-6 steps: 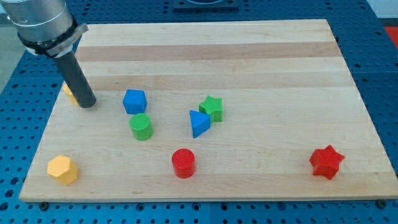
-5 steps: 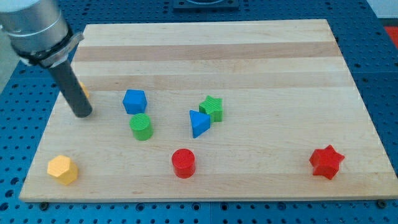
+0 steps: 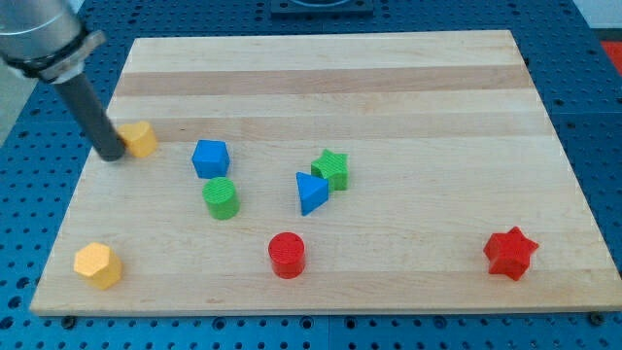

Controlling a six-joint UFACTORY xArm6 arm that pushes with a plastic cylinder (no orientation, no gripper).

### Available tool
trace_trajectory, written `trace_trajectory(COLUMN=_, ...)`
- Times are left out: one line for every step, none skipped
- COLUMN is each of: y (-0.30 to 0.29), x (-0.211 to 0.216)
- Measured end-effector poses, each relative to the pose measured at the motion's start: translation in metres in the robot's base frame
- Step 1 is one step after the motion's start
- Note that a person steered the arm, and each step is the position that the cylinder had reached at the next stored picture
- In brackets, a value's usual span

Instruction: Push the yellow heart diagonal to the blue cube

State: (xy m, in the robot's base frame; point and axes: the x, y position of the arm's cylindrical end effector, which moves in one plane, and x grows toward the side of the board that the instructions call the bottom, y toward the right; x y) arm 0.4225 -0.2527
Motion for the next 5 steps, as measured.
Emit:
trace_trajectory(y=0.034, x=-0.006)
trace_trajectory(y=0.033, x=-0.033)
trace_trajectory(y=-0.002, x=-0.059)
trace_trajectory(y=-0.027, x=-0.083)
trace_trajectory(y=-0.007, x=-0.086)
